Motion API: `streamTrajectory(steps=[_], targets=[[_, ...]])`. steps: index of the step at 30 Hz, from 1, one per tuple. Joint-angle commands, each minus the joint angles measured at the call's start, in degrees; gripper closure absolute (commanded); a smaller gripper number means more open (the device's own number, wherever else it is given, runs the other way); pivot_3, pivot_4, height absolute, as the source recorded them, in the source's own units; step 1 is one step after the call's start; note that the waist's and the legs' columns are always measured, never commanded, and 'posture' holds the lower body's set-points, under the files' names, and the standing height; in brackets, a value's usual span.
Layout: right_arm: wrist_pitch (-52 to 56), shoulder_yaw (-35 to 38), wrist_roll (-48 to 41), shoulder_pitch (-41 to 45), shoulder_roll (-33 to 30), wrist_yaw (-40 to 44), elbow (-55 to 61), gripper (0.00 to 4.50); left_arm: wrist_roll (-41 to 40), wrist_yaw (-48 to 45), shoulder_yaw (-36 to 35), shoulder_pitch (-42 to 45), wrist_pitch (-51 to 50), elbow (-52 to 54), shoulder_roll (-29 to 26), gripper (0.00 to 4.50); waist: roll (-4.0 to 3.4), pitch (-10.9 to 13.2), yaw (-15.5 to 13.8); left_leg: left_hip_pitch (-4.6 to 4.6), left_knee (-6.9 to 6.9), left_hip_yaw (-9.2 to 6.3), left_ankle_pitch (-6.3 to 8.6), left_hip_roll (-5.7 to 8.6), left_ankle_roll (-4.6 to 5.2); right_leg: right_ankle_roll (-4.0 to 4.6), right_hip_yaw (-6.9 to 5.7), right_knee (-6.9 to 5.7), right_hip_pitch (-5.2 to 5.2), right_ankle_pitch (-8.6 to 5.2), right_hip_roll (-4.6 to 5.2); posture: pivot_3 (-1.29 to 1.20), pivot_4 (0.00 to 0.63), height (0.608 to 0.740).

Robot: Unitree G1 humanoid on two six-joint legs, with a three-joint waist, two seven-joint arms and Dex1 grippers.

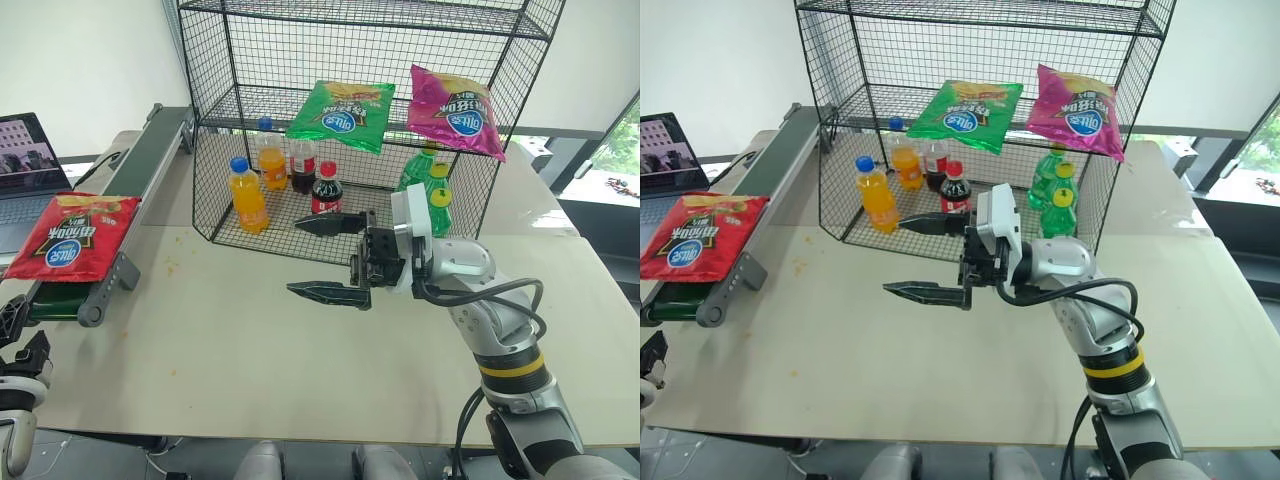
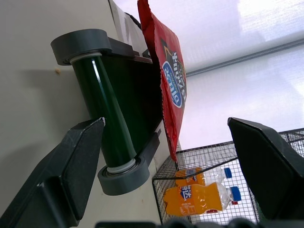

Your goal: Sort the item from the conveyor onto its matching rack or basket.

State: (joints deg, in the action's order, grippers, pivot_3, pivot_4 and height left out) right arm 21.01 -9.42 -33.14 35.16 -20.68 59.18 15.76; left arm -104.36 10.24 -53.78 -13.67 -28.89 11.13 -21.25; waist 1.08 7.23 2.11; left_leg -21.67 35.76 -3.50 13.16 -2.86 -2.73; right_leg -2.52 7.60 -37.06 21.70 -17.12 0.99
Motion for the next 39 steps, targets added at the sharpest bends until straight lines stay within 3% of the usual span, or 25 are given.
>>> streamTrajectory(steps=[1,13,16,24,33,39], targets=[[-1.46,1.47,-1.16,1.24,0.13,0.51,2.1,0.0,-1.19,-1.72,-1.23,-0.68,-0.41,-0.02,-1.84,0.07,0.0,0.0,0.01,-0.02,0.0,0.0,0.0,0.0,0.0,0.0,-0.01,0.0,0.02,0.0,0.0,0.0,0.15,0.74],[-1.33,1.74,-0.9,1.4,0.65,0.04,1.9,0.0,1.13,-5.55,-1.53,-1.17,-1.25,-4.84,-5.62,0.07,-0.03,0.02,0.07,-0.2,-0.03,-0.01,0.0,-0.02,0.0,0.03,-0.1,0.01,0.24,-0.02,0.02,0.0,0.15,0.74],[-1.18,1.69,-0.91,0.97,0.64,-0.3,2.49,0.0,2.13,-6.56,-1.82,-0.65,-1.24,-6.45,-6.39,0.85,-0.04,0.03,0.07,-0.21,-0.04,-0.01,0.0,-0.01,-0.01,0.04,-0.26,0.01,0.27,-0.02,0.1,0.0,0.15,0.74],[-0.6,1.86,-0.57,-0.04,0.38,-2.14,3.7,0.0,1.75,-8.25,-2.11,0.54,-2.59,-6.59,-7.79,4.45,-0.05,0.03,0.04,-0.26,-0.07,0.0,0.0,0.01,0.0,0.04,-0.53,0.01,0.35,-0.01,0.24,0.0,0.15,0.74],[-0.81,3.9,1.65,-3.34,0.47,-10.52,6.74,0.0,-7.55,-4.49,4.69,6.08,-8.85,7.63,-14.63,4.45,0.02,0.07,-0.43,-0.33,-0.07,-0.05,-0.01,0.02,-0.01,0.04,-0.56,0.01,0.36,-0.01,0.28,0.0,0.15,0.74],[-1.89,5.61,4.37,-4.83,1.69,-18.11,9.02,0.0,-8.64,-1.27,12.08,19.94,-10.51,12.09,-15.25,4.45,-0.08,0.13,-0.41,-0.32,-0.1,-0.03,-0.01,0.07,-0.02,0.04,-0.56,-0.01,0.4,-0.01,0.29,0.0,0.15,0.74]])
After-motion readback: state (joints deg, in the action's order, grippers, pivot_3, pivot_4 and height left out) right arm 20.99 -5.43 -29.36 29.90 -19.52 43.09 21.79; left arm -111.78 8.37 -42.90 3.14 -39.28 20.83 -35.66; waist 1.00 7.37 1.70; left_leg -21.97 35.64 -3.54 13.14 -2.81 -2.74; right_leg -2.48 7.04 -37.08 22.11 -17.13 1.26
